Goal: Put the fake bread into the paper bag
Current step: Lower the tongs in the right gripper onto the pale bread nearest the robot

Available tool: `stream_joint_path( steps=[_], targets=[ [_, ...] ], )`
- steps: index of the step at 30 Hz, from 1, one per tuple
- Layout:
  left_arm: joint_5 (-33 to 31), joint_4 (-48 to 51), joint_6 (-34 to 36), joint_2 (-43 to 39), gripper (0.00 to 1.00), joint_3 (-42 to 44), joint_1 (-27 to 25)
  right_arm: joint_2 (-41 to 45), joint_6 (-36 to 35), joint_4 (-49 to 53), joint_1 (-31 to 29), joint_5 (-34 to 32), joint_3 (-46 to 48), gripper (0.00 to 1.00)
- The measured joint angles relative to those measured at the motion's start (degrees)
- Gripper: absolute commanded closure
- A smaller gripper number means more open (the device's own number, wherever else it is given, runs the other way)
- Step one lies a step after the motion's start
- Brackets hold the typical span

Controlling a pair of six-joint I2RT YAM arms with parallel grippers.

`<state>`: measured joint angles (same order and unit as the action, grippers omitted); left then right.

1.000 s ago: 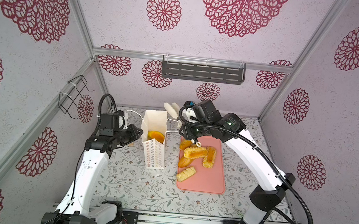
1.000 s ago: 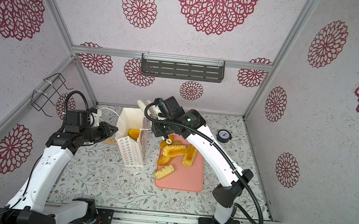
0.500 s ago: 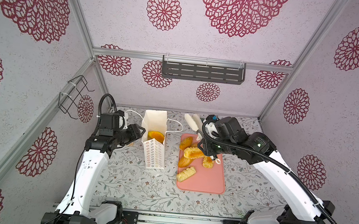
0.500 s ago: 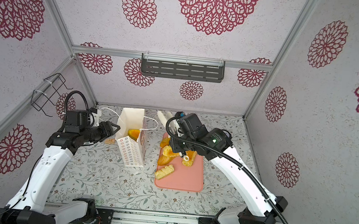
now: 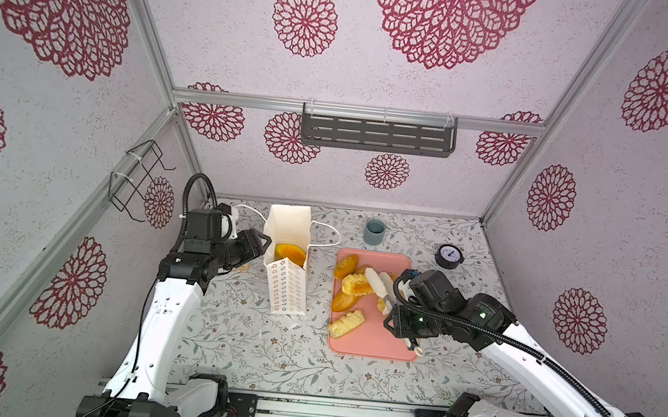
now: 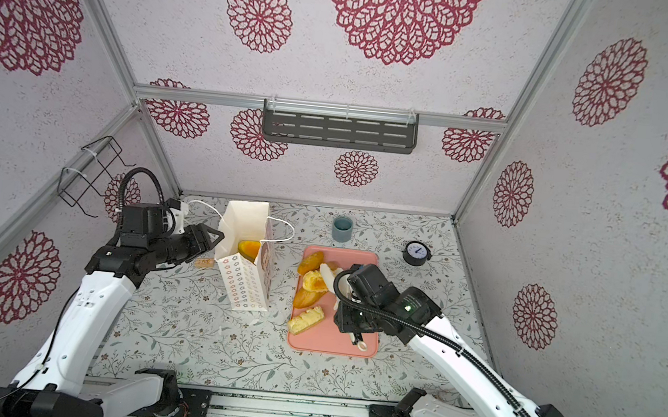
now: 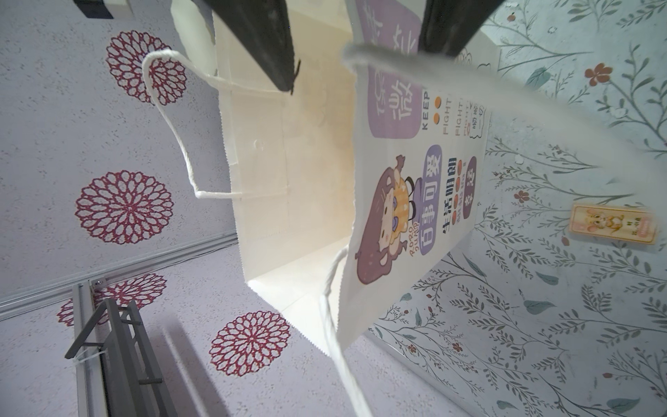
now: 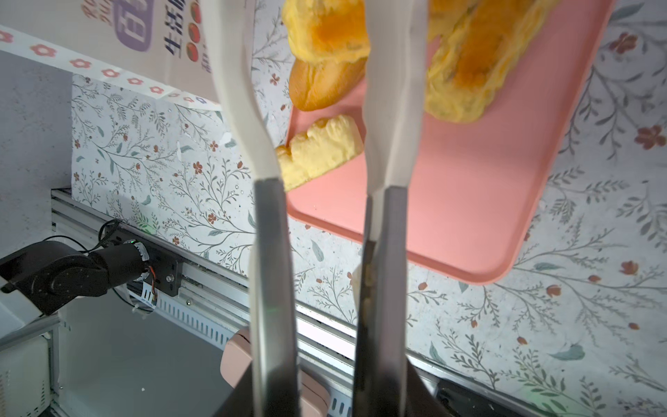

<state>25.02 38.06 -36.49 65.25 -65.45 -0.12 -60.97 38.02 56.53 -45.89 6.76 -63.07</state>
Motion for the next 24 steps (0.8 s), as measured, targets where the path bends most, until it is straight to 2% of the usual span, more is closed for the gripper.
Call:
stream_joint_path(
  steps=[14, 24],
  targets=[
    [0.0, -0.98, 0.0, -0.02, 0.42, 1.18, 0.0, 1.44, 7.34, -11.06, 0.0, 9.6, 16.48, 0.6],
    [0.11, -1.44, -0.17, 0.02, 0.42, 1.88, 0.0, 2.6, 10.69, -15.3, -0.17, 13.44, 21.22, 0.54]
  ],
)
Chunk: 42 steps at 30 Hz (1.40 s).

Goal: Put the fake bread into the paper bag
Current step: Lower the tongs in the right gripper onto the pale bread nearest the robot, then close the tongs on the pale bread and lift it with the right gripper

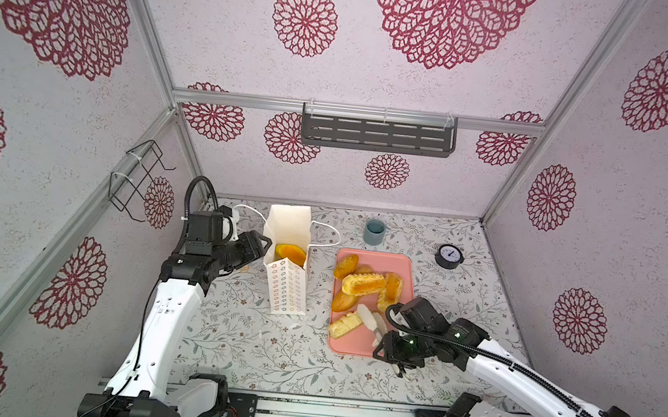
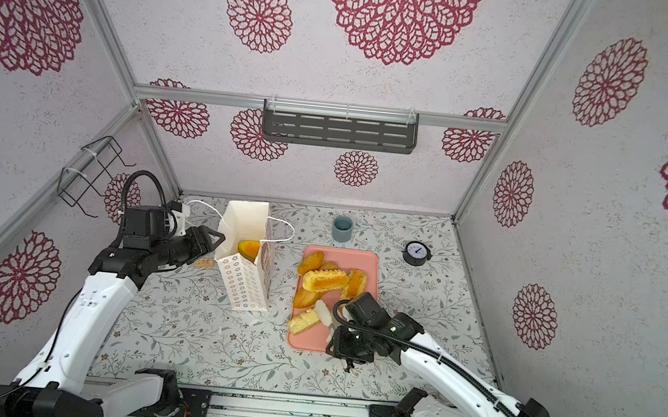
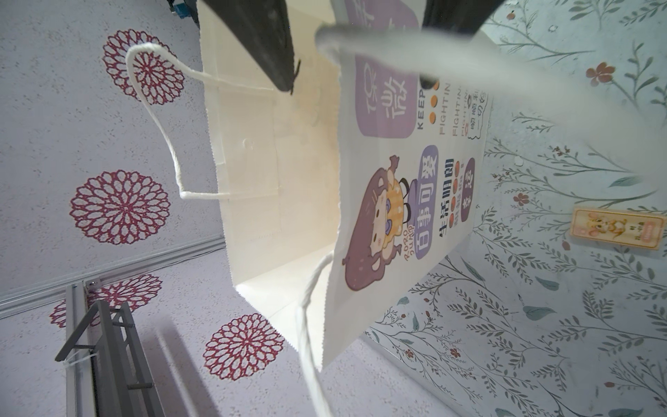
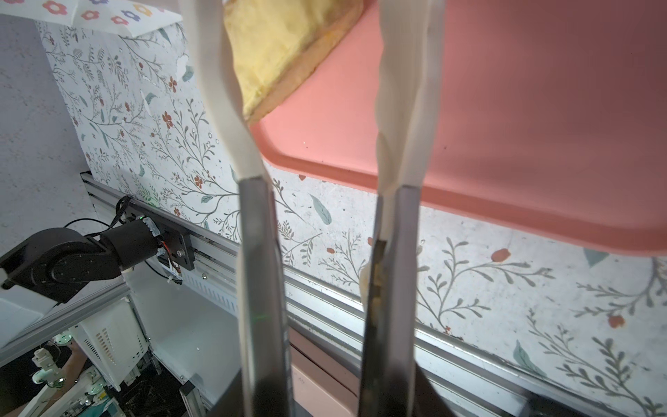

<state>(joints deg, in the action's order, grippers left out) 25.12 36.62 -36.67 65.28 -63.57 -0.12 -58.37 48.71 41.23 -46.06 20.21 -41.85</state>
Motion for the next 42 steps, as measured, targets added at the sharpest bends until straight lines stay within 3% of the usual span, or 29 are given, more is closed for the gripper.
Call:
stream_joint_path(
  steps=[25, 42],
  targets=[
    [0.07, -0.81, -0.02, 0.0, 0.42, 0.74, 0.0, -5.2, 1.36, -7.06, -1.42, 3.82, 2.08, 0.49],
    [0.07, -0.83, 0.0, 0.0, 0.43, 1.62, 0.0, -6.51, 1.55, -9.84, -1.64, 3.56, 3.45, 0.63]
  ],
)
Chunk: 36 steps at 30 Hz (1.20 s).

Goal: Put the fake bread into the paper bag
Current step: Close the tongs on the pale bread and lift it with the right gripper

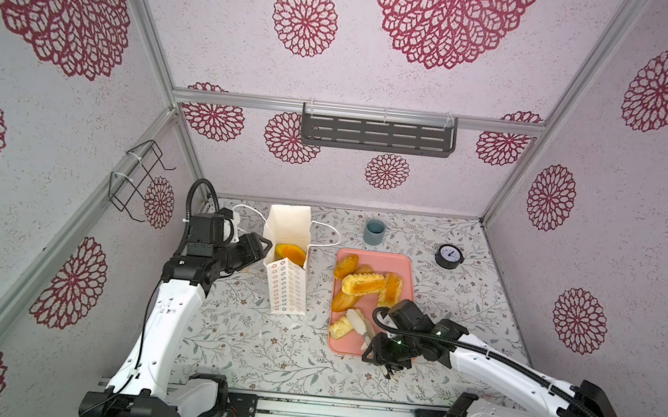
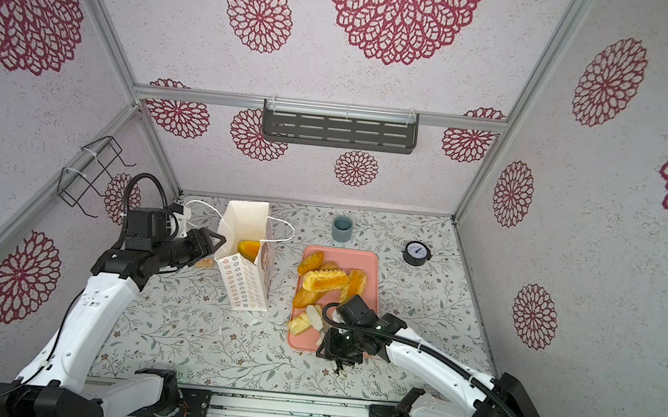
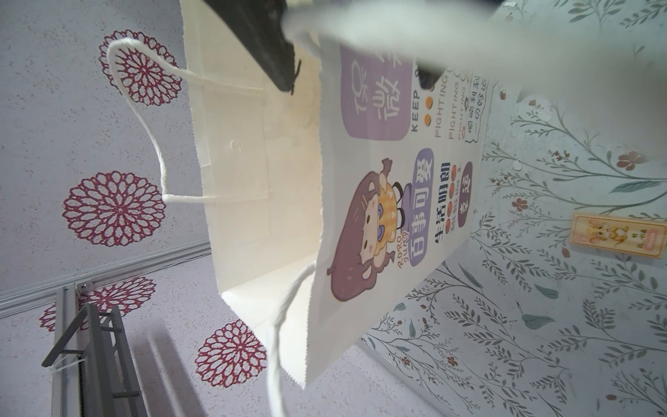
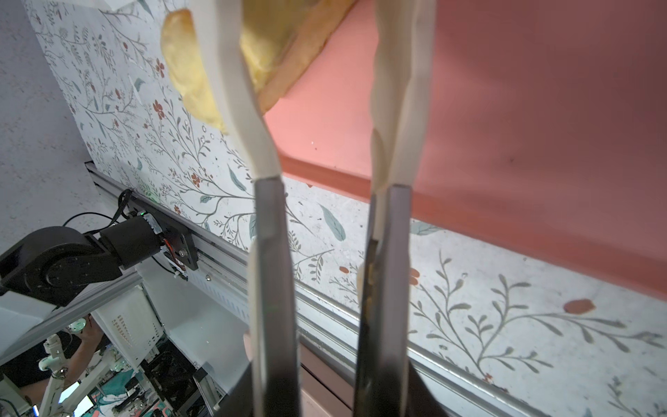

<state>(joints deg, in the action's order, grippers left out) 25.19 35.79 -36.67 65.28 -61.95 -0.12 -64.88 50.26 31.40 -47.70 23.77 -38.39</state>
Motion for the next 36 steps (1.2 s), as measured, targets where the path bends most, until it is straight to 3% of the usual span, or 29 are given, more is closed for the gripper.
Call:
stream_joint_path(
  steps=[11, 17, 27, 36],
  targets=[
    [0.02, -0.15, -0.04, 0.02, 0.43, -0.02, 0.0, 7.96, 0.39, 5.46, 0.0, -4.02, 0.0, 0.71],
    [0.04, -0.39, -0.33, 0.07, 0.49, -0.07, 0.0, 11.34, -0.17, 10.34, 0.0, -7.1, -2.69, 0.72],
    [0.55, -0.72, -0.81, 1.46, 0.63, -1.09, 0.0, 11.52, -7.39, 17.94, 0.57, -13.6, -18.4, 0.72],
    [1.18, -0.92, -1.11, 1.64, 0.74, -3.23, 0.0, 2.97, -15.63, 18.14, 3.98, -18.1, -34.56, 0.71]
  ],
)
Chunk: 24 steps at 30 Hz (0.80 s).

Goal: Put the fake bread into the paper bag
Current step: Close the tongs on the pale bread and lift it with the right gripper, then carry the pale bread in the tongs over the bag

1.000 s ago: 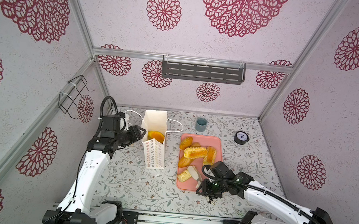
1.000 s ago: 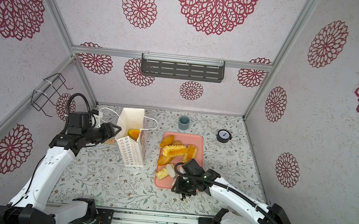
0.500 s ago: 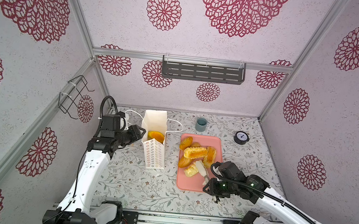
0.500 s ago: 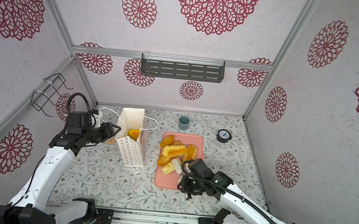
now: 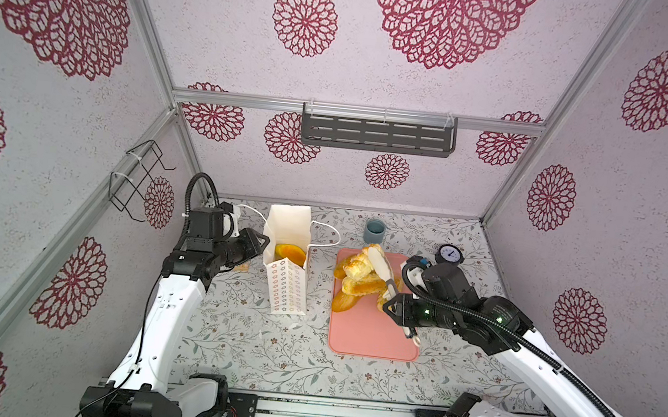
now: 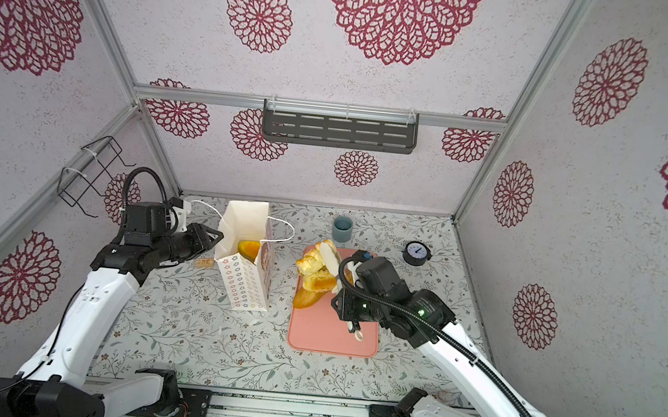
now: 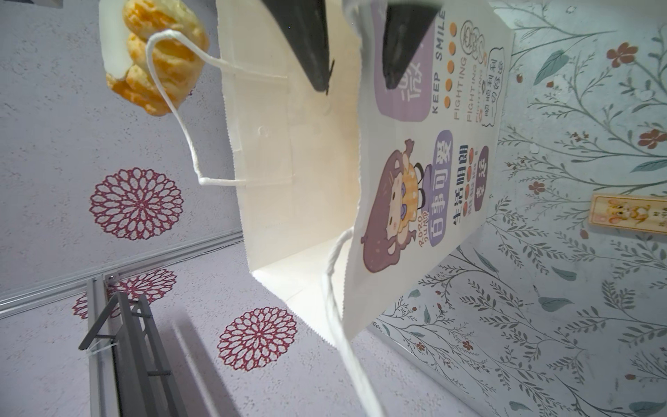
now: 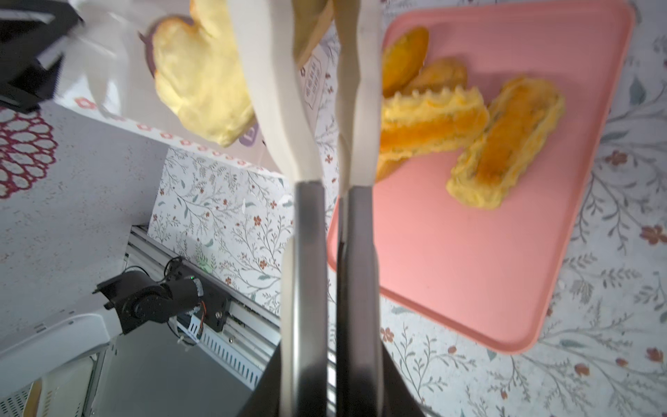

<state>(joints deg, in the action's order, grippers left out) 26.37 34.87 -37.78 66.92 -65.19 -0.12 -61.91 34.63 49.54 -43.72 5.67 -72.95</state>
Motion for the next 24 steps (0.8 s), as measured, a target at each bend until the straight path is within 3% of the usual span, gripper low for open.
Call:
stream_joint_path(
  steps=[11, 24],
  targets=[
    [0.07, 0.09, -0.13, 0.26, 0.85, -0.57, 0.0, -13.05, -6.23, -8.59, 1.14, 2.67, -13.33, 0.71],
    [0.11, 0.04, -0.63, 0.74, 0.97, -0.57, 0.0, -28.44, -11.65, -8.46, 0.31, 8.02, -28.96, 0.7]
  ],
)
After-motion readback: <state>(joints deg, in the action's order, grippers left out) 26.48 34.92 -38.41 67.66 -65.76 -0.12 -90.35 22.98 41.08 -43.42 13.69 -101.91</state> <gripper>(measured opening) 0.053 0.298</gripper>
